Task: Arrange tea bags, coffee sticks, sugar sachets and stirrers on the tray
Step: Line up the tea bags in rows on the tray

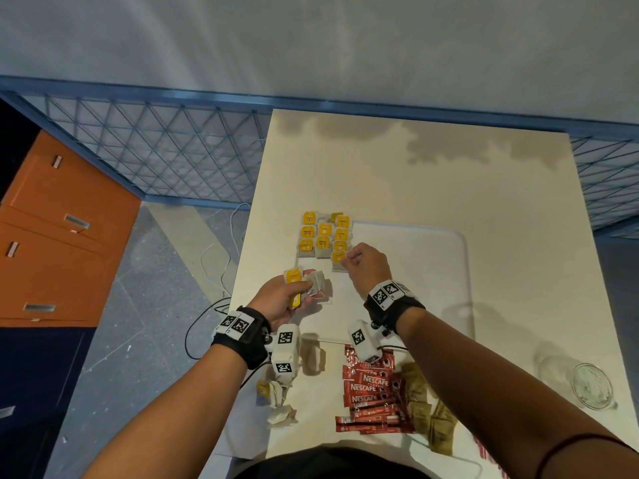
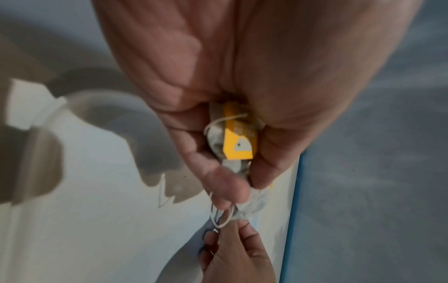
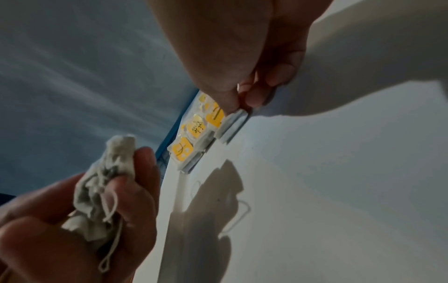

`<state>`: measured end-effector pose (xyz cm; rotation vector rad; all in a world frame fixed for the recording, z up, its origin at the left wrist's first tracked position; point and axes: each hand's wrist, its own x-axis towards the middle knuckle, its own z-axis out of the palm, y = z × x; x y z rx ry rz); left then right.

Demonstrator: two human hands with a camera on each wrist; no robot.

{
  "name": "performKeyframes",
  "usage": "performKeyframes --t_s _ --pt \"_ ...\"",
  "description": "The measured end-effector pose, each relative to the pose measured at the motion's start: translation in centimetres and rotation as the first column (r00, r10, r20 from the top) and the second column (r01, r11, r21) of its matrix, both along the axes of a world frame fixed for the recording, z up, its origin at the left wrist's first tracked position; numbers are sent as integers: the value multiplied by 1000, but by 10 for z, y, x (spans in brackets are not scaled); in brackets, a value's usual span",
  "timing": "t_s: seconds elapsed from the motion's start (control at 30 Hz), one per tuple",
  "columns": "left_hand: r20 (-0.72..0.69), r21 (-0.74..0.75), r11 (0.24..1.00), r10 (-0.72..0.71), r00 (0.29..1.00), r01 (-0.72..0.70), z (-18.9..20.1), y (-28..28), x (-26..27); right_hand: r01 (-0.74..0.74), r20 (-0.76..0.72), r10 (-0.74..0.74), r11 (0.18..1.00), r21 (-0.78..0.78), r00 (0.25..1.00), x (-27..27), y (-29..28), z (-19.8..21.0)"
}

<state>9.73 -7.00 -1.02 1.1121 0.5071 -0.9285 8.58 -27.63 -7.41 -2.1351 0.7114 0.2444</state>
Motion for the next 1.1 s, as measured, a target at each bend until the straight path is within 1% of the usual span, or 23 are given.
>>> performKeyframes --t_s 0.17,0.23,0.33,0.43,0.57,0.67,0.83,0.9,1.0,1.1 --pt "30 15 1000 -19 999 19 -2 -1 0 44 12 -44 998 51 999 -3 0 8" --pt "29 18 999 -29 999 29 -1 -1 0 44 46 -46 998 54 998 -8 2 15" --pt "44 30 998 -53 998 52 -1 -1 -1 -26 117 12 992 124 993 -19 9 27" --pt "80 49 995 -86 993 83 -3 -3 0 -124 126 94 957 262 988 -28 22 37" --pt "88 25 997 -77 993 76 -1 -5 -1 -169 140 134 943 286 981 -34 30 36" --pt "47 -16 998 -55 997 56 -3 -3 0 -128 120 94 938 321 988 -38 29 36" --pt "-20 -7 1000 0 1000 0 -5 1 -1 -50 89 12 897 439 996 -46 27 38" --pt "14 27 999 -36 999 36 -7 1 -2 -27 88 -18 878 478 996 -48 28 38" --pt "126 126 982 -159 979 143 -7 -3 -6 16 73 -63 852 524 995 -48 31 42" --pt "220 228 961 -207 953 157 -9 -6 -8 59 51 -110 803 592 993 -48 34 45"
